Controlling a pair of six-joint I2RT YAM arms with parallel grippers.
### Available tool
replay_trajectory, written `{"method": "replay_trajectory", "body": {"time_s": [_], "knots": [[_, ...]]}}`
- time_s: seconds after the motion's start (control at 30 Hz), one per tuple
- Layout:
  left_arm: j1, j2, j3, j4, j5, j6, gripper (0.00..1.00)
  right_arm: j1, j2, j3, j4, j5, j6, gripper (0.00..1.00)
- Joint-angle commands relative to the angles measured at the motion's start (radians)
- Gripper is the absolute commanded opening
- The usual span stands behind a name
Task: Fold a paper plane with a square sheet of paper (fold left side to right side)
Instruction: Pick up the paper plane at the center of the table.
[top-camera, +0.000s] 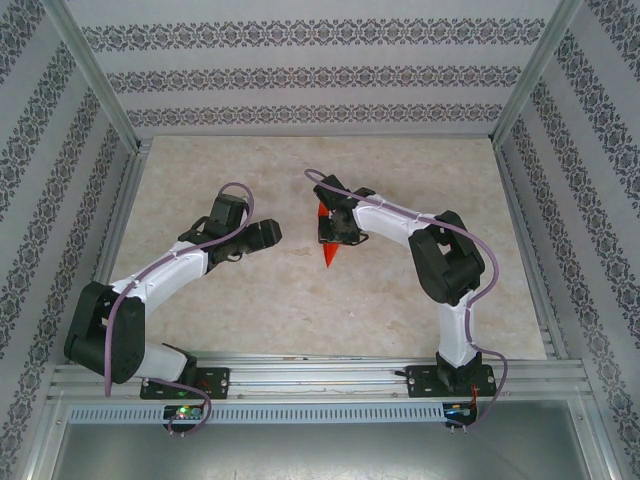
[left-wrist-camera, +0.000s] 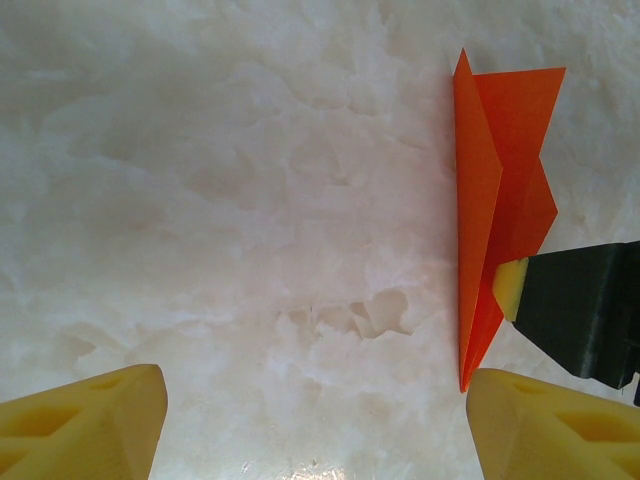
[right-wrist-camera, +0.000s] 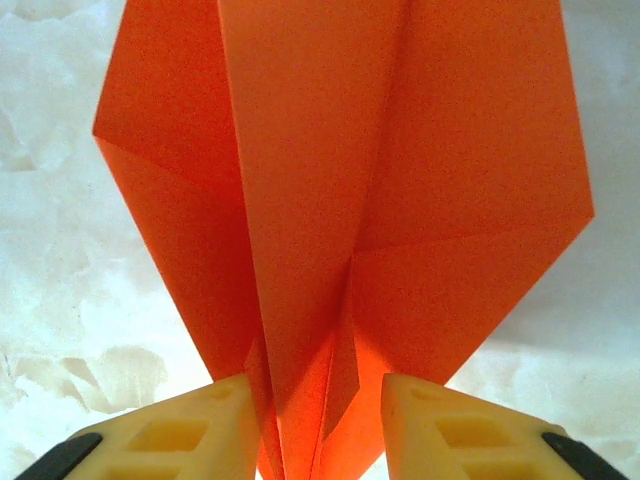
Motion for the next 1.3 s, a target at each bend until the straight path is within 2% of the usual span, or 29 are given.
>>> {"method": "replay_trajectory", "body": {"time_s": [0.0,0.37,0.63,1.27], "knots": [[0.019,0.011,0.027,-0.014,0.009,0.028,0.79,-0.012,0.023,0.025,-0.009,0.011,0.002,0.33],[0.022,0.013,0.026,-0.015,0.011,0.029,0.79,-0.013,0.061,0.056,-0.019,0.013,0.003,0.24],[0.026,0.016,0.026,-0.013,0.014,0.027,0.79,-0.013,0.084,0.067,-0.023,0.013,0.006,0.21],[0.028,0.018,0.033,-0.018,0.017,0.027,0.79,-0.011,0.067,0.076,-0.064,0.042,0.006,0.22]]}}
